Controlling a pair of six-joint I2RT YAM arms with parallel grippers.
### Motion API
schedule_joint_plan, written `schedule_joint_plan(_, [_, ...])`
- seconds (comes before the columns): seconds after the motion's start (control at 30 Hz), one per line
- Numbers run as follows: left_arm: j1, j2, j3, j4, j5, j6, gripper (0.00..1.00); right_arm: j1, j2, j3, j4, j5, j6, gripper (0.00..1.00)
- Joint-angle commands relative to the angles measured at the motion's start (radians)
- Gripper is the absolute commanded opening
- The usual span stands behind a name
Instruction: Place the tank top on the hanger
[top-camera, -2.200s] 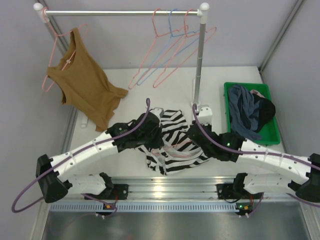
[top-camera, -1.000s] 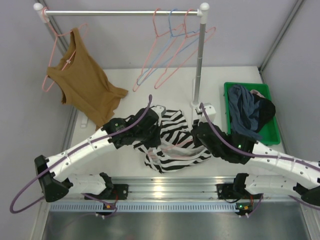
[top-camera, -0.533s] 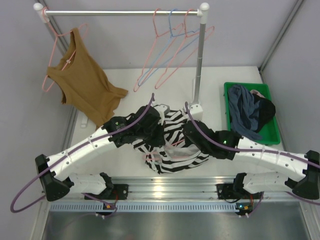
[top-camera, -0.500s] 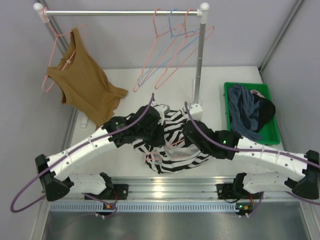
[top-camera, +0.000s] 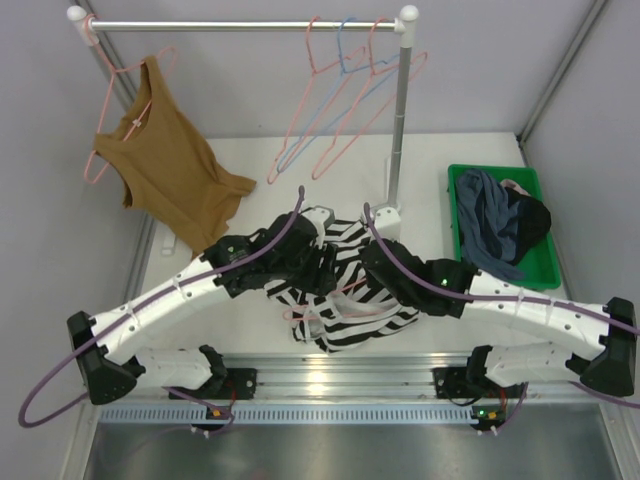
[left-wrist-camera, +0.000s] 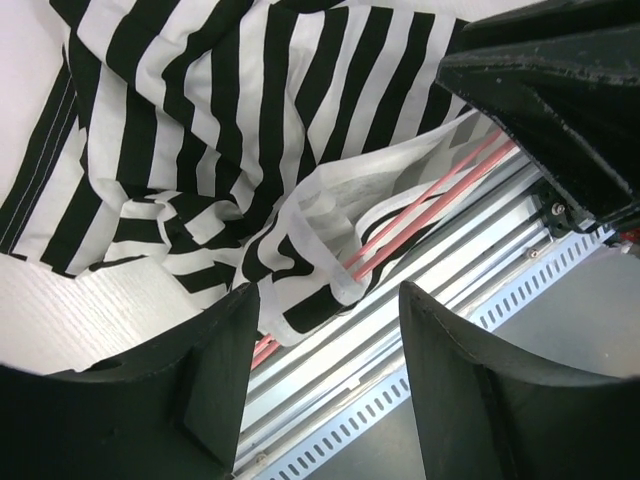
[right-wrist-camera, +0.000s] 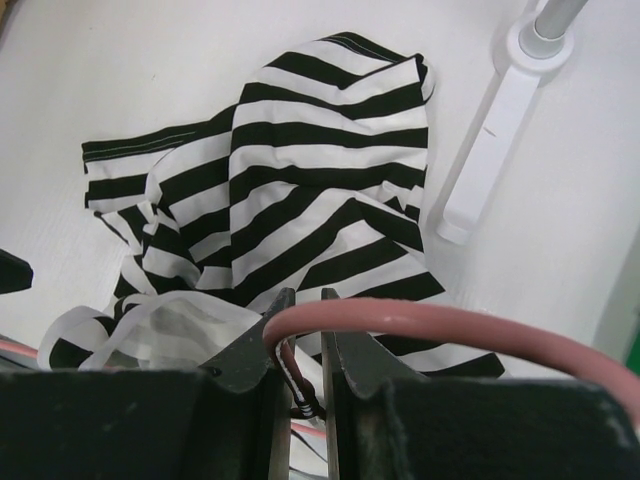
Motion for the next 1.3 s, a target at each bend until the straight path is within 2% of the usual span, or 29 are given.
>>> schedule_joint_plan(0.0, [-0.004, -0.054, -0.032, 0.059, -0.019, 0.023, 0.63, 0.017, -0.034, 0.036, -0.001, 0.025, 0.009, 0.0])
schedule_joint_plan(0.07, [-0.004, -0.077, -0.059, 0.081, 0.019, 0.05, 0.6, 0.017, -0.043, 0.03, -0.009, 0.024, 0.015, 0.0])
schedule_joint_plan(0.23, [-0.004, -0.152, -0.143, 0.188, 0.125, 0.128, 0.62, 0.016, -0.071, 0.028, -0.026, 0.019, 0.01, 0.0])
schedule_joint_plan(0.47, [-0.004, -0.168, -0.234, 0.286, 0.222, 0.187, 0.63, 0.017, -0.077, 0.042, -0.044, 0.011, -0.013, 0.0])
schedule_joint_plan(0.73, [-0.004, -0.15, -0.26, 0.303, 0.216, 0.245, 0.62, 0.016, -0.079, 0.061, -0.05, 0.002, -0.027, 0.0])
schedule_joint_plan(1.27, [-0.004, -0.156, -0.349, 0.411, 0.286, 0.265, 0.59, 0.014, -0.086, 0.11, -0.061, -0.016, -0.034, 0.0])
